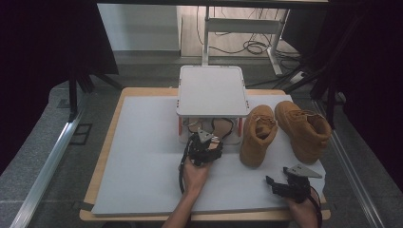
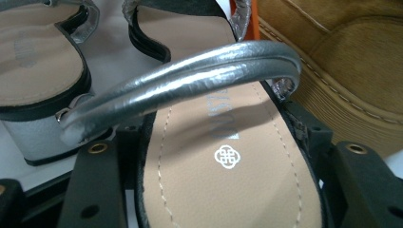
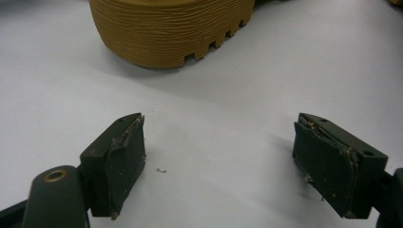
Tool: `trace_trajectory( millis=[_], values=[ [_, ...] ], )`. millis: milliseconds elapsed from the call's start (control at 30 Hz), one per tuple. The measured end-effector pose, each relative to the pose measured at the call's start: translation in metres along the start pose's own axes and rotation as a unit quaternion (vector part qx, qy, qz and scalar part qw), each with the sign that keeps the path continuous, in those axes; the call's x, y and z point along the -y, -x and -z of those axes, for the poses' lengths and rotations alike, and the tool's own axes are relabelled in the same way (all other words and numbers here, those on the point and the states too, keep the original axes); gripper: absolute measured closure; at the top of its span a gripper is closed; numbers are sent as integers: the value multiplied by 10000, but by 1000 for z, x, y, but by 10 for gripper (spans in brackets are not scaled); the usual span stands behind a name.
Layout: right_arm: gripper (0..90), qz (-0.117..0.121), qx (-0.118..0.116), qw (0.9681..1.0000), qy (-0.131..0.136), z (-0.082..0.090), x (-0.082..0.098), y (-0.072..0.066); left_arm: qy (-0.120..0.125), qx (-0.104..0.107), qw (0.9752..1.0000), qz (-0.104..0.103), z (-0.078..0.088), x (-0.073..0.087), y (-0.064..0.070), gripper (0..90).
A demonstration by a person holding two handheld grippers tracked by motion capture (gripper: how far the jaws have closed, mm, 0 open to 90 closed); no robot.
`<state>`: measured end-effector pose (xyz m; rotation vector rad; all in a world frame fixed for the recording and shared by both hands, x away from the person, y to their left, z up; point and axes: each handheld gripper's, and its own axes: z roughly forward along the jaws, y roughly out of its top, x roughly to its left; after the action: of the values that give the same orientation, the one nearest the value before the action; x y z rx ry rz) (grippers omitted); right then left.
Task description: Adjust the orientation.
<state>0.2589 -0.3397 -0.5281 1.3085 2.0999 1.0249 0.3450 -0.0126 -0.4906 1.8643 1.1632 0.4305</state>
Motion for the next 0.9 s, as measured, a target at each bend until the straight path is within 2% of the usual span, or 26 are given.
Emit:
trace_trajectory(
  millis=[267, 533, 633, 900],
  values=[
    [183, -2, -4, 10000, 0, 0, 0, 0, 9, -92, 9999, 107, -14, -5, 1, 387],
    [184, -6, -13, 10000, 5, 0, 0, 0, 44, -270, 9993, 243, -24, -7, 2, 387],
    [184, -10, -11, 10000, 17, 0, 0, 0, 76, -396, 9988, 277, -29, -7, 3, 388],
    [185, -10, -15, 10000, 18, 0, 0, 0, 85, -477, 9983, 326, -41, -11, 4, 387]
  ],
)
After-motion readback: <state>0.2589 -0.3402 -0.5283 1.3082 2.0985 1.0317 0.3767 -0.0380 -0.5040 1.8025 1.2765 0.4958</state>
